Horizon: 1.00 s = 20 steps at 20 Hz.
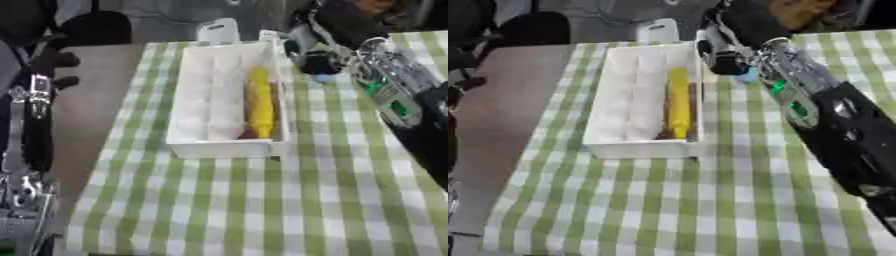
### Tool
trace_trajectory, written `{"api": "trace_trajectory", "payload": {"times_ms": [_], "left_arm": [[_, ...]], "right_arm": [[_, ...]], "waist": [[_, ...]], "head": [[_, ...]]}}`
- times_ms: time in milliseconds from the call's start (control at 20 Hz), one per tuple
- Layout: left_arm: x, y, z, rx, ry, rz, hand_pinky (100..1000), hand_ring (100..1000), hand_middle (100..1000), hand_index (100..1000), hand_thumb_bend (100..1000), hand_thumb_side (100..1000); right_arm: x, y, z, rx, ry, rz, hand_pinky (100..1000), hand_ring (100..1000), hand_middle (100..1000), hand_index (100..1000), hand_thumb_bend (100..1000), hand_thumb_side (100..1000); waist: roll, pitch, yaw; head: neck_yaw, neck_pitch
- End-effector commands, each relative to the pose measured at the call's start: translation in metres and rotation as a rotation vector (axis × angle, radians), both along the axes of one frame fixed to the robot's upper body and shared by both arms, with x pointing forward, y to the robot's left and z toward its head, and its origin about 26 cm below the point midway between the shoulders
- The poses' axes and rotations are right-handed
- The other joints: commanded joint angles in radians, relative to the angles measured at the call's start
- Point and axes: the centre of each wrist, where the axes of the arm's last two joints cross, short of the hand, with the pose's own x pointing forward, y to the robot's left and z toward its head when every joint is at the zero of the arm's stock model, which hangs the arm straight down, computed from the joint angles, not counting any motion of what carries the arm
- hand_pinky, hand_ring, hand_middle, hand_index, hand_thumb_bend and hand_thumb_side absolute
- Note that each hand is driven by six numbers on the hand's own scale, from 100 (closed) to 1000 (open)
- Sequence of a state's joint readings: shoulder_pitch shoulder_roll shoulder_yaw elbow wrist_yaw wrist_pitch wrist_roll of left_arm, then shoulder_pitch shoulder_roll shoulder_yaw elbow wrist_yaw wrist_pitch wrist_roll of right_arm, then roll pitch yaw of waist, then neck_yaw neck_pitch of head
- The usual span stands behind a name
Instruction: Pick up objects on the table and place them in the box.
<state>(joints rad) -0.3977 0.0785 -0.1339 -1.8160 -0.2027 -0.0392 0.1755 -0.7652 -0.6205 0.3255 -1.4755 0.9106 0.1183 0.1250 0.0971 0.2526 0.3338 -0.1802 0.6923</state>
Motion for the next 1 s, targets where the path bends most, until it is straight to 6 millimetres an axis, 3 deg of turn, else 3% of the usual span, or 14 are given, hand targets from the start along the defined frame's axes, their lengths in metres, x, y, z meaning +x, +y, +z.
{"api": "trace_trajectory", "payload": {"times_ms": [50,400,1000], "left_arm": [[-0.003,-0.006,0.013,-0.001,-0.045,-0.043,760,1000,672,771,150,968],[-0.005,-0.02,0.023,0.006,-0.073,-0.12,759,1000,671,771,149,968],[-0.008,-0.03,0.03,0.013,-0.094,-0.186,758,1000,672,770,149,969]], "right_arm": [[0.002,-0.001,0.012,0.017,-0.039,0.005,539,473,398,702,100,100],[0.007,0.009,0.005,0.009,-0.011,0.048,540,473,414,703,100,100],[0.014,0.032,-0.015,0.001,0.073,0.181,552,482,434,710,100,100]], "waist": [[-0.018,0.006,0.01],[-0.017,0.029,0.052],[-0.019,0.045,0.066]], "head": [[-0.012,-0.016],[-0.038,-0.033],[-0.043,-0.031]]}}
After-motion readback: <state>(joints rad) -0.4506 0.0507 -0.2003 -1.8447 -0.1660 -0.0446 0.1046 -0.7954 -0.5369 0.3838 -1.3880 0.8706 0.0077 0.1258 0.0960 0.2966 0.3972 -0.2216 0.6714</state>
